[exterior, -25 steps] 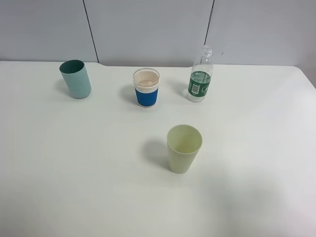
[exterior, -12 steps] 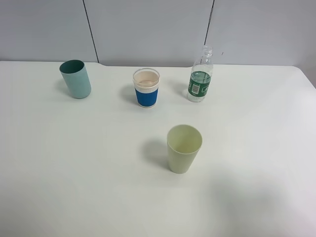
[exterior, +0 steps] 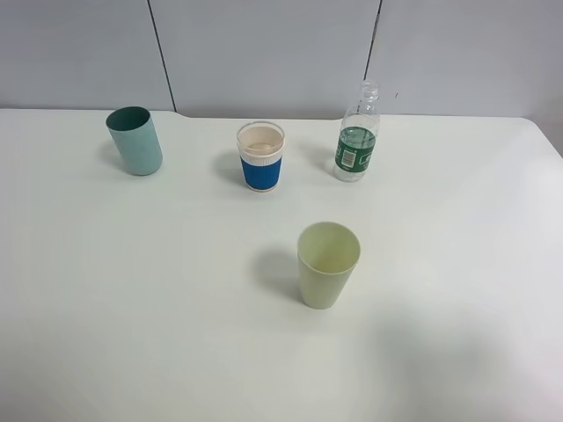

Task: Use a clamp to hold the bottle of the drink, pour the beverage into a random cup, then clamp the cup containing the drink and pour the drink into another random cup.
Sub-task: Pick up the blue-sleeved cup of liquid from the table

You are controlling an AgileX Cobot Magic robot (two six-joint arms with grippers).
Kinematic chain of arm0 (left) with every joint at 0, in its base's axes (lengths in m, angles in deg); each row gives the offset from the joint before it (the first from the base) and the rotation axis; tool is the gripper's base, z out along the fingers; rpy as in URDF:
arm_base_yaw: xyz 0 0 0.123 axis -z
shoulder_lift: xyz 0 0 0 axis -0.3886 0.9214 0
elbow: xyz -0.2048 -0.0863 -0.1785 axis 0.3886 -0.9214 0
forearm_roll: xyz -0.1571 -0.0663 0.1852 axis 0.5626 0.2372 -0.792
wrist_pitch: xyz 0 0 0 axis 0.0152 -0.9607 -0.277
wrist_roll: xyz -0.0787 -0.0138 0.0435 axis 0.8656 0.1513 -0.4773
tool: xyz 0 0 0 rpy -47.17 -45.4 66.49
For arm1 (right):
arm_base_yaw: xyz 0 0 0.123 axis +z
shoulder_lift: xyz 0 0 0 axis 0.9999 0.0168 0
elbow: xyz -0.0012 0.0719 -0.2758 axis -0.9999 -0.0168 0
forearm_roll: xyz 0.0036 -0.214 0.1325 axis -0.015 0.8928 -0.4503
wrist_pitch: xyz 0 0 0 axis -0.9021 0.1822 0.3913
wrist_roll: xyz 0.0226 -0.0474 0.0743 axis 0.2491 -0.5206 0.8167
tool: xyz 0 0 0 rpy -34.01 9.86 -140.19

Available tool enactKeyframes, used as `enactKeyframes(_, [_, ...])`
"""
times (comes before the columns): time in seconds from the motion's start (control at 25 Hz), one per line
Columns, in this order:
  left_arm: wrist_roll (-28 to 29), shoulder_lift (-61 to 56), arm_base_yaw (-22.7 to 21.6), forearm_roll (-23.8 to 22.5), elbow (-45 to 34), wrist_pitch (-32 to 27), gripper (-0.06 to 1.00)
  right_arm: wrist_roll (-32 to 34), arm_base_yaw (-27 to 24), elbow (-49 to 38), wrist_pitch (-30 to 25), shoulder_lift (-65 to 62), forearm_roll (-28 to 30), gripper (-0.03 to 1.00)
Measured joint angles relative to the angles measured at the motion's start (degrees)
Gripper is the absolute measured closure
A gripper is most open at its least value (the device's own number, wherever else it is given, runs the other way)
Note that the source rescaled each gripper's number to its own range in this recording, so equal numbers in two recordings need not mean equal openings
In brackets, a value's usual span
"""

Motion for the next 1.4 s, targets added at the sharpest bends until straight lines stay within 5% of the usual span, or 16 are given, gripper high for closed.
enactKeyframes(1.4, [0.0, 0.0, 0.0, 0.0, 0.0, 0.0, -0.06, 0.0, 0.0, 0.0, 0.0, 0.0, 0.0, -0.03])
